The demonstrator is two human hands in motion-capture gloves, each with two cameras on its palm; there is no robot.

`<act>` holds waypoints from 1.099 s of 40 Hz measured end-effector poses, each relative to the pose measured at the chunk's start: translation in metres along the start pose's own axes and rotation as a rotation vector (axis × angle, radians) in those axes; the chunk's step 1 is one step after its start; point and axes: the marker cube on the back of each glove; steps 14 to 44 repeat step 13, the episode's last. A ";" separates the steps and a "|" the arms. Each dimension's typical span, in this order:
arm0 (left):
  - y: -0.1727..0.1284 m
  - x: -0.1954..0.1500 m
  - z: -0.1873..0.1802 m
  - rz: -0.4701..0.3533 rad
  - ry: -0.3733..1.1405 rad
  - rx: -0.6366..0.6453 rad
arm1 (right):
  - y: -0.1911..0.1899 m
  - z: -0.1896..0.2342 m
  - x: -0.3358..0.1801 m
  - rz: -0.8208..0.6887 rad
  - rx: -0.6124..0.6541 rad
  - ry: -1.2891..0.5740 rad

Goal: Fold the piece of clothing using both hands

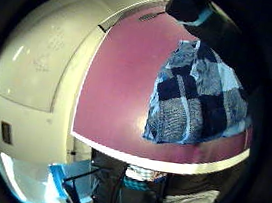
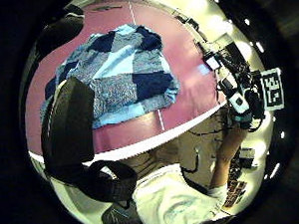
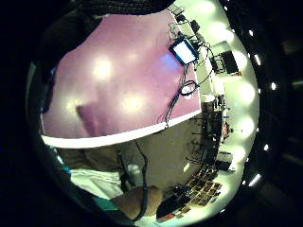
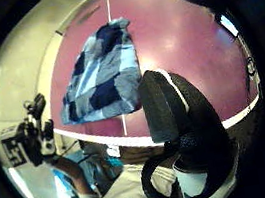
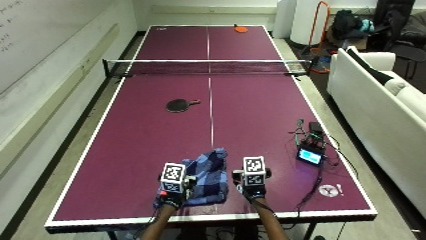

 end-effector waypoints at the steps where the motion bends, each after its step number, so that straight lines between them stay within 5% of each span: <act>1: 0.001 0.001 -0.001 0.002 0.000 0.001 | 0.000 0.000 0.000 -0.003 0.001 0.001; 44: -0.007 -0.001 0.009 0.002 -0.005 0.021 | 0.000 0.000 -0.007 -0.021 0.027 -0.024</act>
